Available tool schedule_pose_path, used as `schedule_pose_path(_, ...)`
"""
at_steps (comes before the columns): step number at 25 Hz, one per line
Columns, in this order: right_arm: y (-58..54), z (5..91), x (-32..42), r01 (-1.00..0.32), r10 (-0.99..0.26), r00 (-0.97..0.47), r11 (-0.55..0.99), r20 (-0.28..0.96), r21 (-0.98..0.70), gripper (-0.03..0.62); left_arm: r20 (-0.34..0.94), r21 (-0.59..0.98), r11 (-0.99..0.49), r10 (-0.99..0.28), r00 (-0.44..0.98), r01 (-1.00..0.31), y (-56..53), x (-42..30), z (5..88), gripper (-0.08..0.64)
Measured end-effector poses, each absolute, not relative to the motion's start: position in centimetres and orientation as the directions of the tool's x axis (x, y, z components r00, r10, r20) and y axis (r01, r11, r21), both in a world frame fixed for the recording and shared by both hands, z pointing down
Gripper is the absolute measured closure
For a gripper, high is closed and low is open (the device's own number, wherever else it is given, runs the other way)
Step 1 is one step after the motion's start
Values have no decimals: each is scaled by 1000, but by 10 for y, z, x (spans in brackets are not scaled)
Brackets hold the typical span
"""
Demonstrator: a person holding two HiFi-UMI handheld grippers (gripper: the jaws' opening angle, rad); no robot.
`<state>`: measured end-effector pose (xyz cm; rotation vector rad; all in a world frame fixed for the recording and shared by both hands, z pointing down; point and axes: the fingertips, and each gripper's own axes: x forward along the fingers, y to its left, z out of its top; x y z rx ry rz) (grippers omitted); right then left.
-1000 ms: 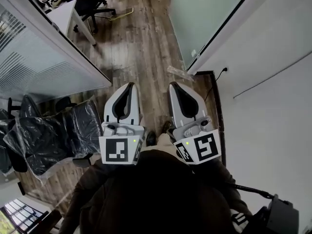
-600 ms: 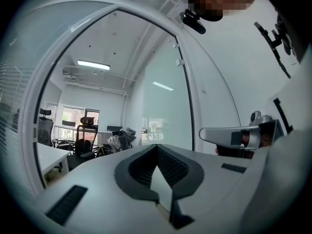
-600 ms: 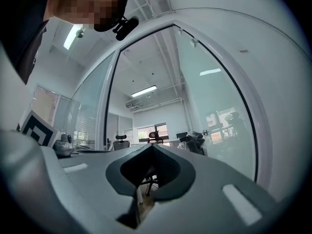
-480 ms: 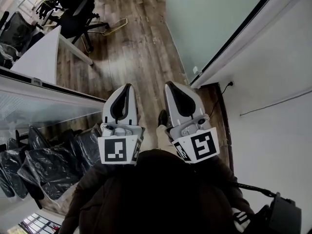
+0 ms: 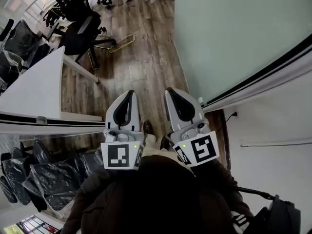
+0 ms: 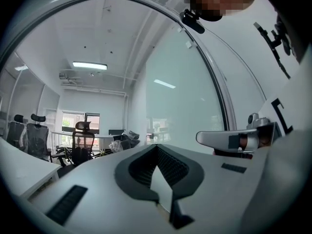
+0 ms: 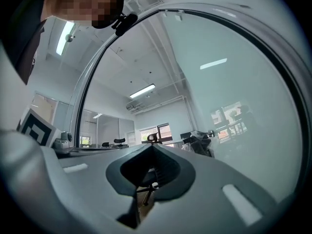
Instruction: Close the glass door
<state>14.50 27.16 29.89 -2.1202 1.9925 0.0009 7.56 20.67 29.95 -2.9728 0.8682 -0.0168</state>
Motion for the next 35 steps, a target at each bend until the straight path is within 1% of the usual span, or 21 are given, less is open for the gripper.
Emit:
schedule_pose_path(3, 237, 302, 164, -987, -988, 66, -44, -141, -155, 591, -1, -26, -839, -543, 840, -543, 173, 95, 303, 563)
schedule_pose_path(8, 164, 309, 207, -990, -989, 76, -60, -126, -127, 591, -33, 8, -842, -539, 842, -539, 99, 136, 309, 563)
schedule_pose_path(13, 62, 302, 264, -990, -991, 96, -86, -89, -116, 591, -42, 36, -846, -534, 845, -533, -5, 190, 295, 563)
schedule_pose_path(18, -36, 282, 316, -988, -991, 110, -101, -74, -116, 591, -23, 45, -864, -502, 864, -501, -100, 250, 279, 563)
schedule_pose_path(21, -74, 280, 339, -988, -989, 124, -115, -78, -104, 591, -18, 31, -885, -465, 885, -464, -136, 274, 284, 563)
schedule_pose_path(27, -123, 275, 394, -985, -985, 152, -144, -82, -97, 591, -13, 58, -882, -469, 883, -468, -191, 325, 287, 563)
schedule_pose_path(31, -152, 280, 448, -984, -980, 171, -165, -98, -70, 591, 12, 35, -895, -444, 896, -445, -219, 383, 299, 563)
schedule_pose_path(35, -194, 302, 527, -981, -976, 186, -177, -115, -83, 591, 21, 3, -907, -422, 906, -422, -261, 467, 316, 563)
